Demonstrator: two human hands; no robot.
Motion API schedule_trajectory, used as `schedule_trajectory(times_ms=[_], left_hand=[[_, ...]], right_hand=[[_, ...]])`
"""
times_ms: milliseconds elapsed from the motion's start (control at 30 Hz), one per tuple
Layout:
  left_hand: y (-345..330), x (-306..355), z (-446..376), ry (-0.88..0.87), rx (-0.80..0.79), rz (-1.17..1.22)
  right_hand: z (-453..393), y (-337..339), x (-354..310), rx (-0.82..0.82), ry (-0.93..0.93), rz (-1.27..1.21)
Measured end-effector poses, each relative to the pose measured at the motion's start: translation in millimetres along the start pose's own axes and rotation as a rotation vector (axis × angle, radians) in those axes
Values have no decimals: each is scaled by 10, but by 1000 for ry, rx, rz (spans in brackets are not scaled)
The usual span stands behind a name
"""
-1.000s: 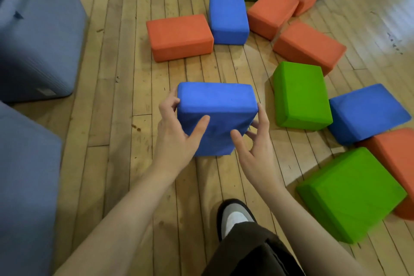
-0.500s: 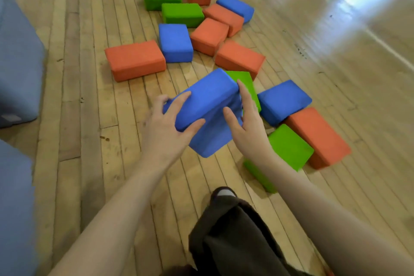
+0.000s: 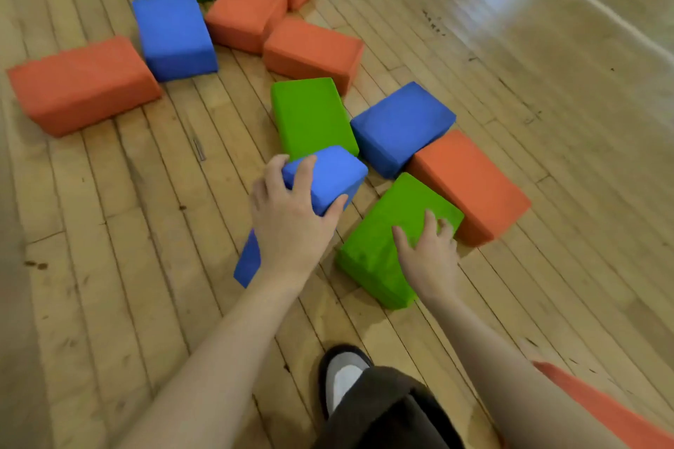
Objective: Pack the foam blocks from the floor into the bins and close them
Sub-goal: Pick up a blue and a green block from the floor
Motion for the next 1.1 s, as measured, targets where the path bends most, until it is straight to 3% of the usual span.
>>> schedule_trajectory(times_ms=[133,267,400,567,800,967,1100], left_hand=[[-275,272,-45,-156,-42,-17],[-323,253,-59,-181,-111,-35],[-222,172,-39,-175,-85,118],[-167,-103,115,-62,-168,25],[-311,-575,502,87,-347,-103],[-98,-605,390,162,-189,-59],[558,-671,426,149,-36,-88]], right_hand=[[-55,-360,539,-79,-249,25],[-99,-490,609,-89,-291,-135],[-55,-324,348,50,-135,-297],[136,-204,-271,112,181,-189],[375,-268,-613,24,249,-286],[486,-148,-715,84,341,-295],[799,129,-1109,119,489,-224]])
Point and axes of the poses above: each hand's wrist, its own z-axis away from the middle knuckle, its own y-axis out of the back of the hand, x = y × z, the point moved 8 cm from there along -z, towards the middle knuckle, and after that the axes turned 7 degrees about -y, right-handed, at the moved point
